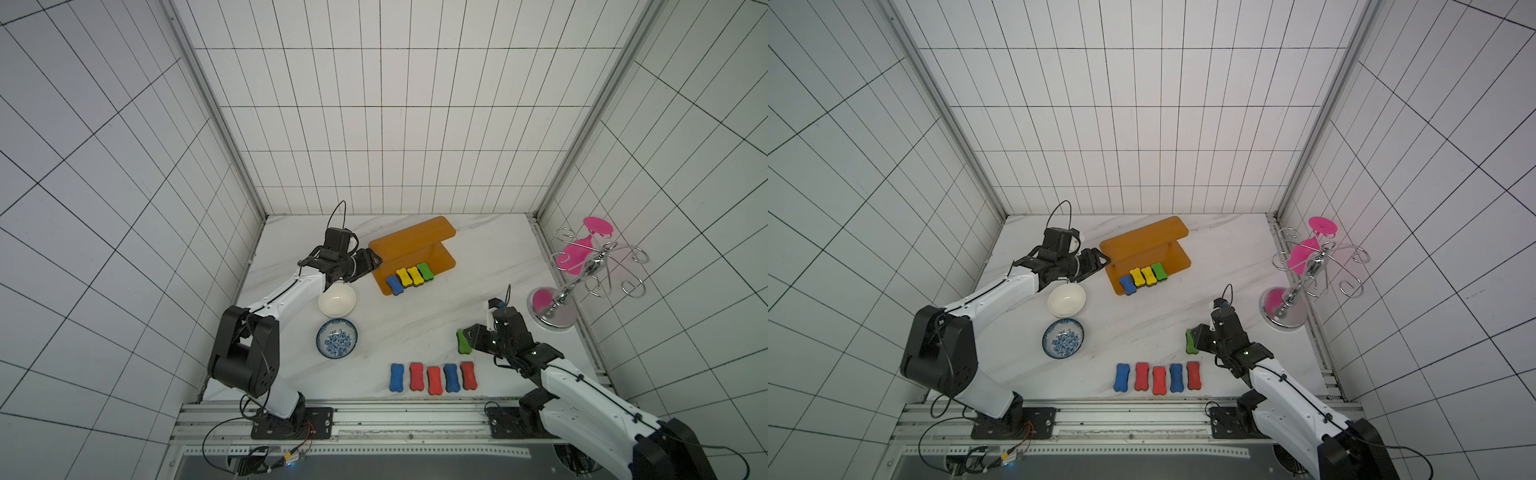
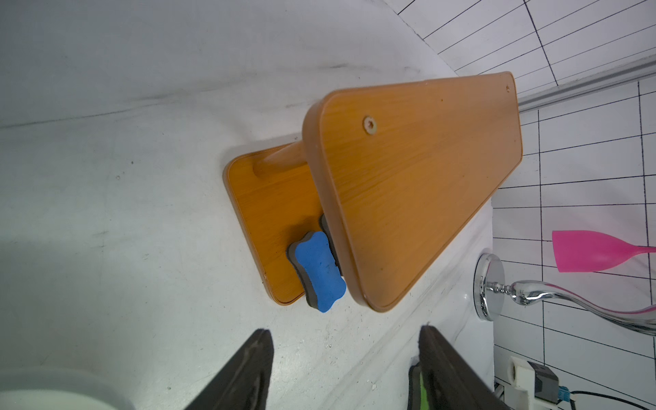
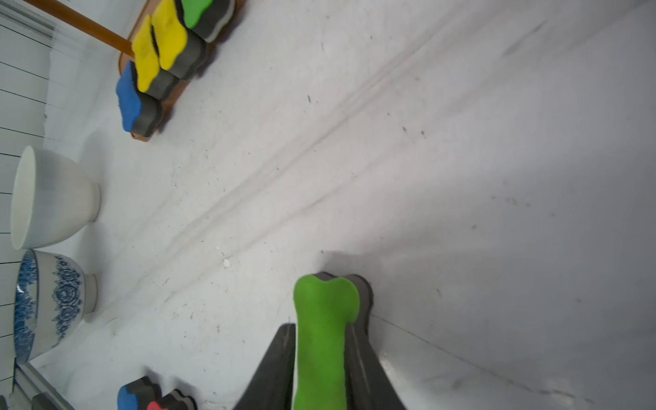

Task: Remove the whiteboard erasers from the shelf
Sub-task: Place the whiteboard eraser at the center of the board, then pick up the whiteboard eraser from the shelf.

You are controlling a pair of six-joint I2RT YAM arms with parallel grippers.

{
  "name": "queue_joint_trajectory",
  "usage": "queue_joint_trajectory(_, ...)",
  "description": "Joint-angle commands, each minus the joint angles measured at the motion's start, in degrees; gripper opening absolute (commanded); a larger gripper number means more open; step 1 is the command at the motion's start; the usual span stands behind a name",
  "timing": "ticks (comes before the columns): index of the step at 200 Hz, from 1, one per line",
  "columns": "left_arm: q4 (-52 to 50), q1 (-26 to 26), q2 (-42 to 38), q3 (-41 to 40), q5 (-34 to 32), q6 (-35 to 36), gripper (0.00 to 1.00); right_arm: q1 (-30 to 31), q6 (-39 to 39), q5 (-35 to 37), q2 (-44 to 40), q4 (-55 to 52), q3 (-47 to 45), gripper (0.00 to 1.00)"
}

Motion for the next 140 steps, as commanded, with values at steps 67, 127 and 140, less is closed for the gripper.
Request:
queue_joint_trajectory(67, -3.86, 1.63, 2.49, 6.17, 2.14, 4.03, 0.73, -8.87, 0.87, -19.57, 42.2, 33.62, 25.93, 0.3)
queue_joint_trajectory(127, -3.35, 1.54, 4.77, 6.72, 2.94, 4.13, 0.73, -9.83, 3.58, -21.33, 55.74, 41.11, 33.43, 0.33)
queue_joint_trajectory(140, -2.96, 1.54, 4.91, 6.36, 3.19, 4.05, 0.73, -9.87, 3.61, -21.64, 57.69, 41.41, 34.68, 0.34)
